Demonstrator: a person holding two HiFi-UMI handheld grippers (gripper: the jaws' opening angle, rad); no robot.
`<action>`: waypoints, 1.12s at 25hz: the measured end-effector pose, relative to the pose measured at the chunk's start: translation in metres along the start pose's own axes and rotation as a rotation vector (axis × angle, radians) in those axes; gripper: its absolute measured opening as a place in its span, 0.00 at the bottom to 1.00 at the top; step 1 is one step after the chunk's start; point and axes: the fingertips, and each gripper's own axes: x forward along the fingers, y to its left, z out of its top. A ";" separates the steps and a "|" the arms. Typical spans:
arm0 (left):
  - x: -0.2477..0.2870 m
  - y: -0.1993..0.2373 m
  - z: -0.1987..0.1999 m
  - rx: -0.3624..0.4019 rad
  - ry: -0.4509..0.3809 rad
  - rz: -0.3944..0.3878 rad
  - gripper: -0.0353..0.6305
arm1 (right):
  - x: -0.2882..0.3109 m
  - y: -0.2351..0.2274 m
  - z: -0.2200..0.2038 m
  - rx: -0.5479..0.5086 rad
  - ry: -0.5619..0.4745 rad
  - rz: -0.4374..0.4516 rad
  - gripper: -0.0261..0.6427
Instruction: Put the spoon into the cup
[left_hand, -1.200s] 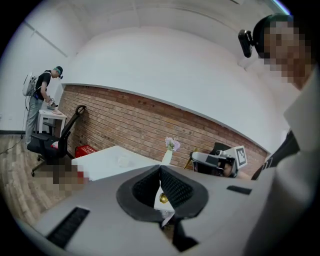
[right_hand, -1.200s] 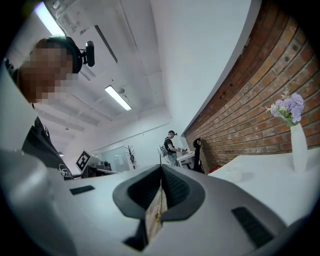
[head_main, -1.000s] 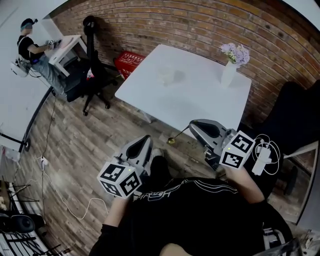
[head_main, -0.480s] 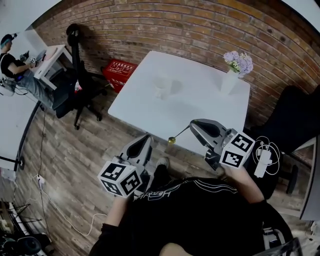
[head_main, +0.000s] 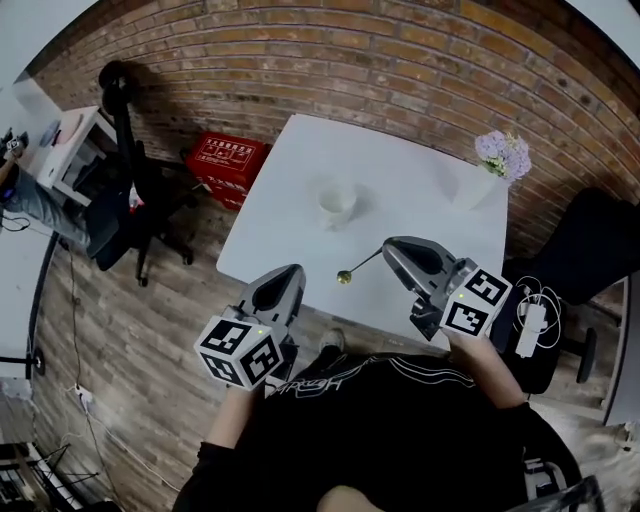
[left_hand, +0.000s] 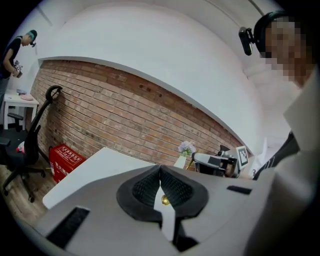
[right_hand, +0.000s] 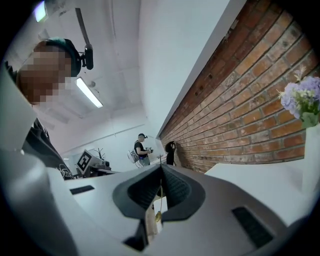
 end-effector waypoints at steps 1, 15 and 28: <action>0.006 0.010 0.004 -0.001 0.008 -0.008 0.06 | 0.008 -0.006 0.002 0.002 -0.003 -0.011 0.04; 0.089 0.086 0.022 -0.028 0.123 -0.140 0.06 | 0.068 -0.082 0.001 0.061 0.001 -0.178 0.04; 0.124 0.119 0.022 -0.036 0.179 -0.184 0.06 | 0.096 -0.124 -0.005 0.062 0.011 -0.252 0.04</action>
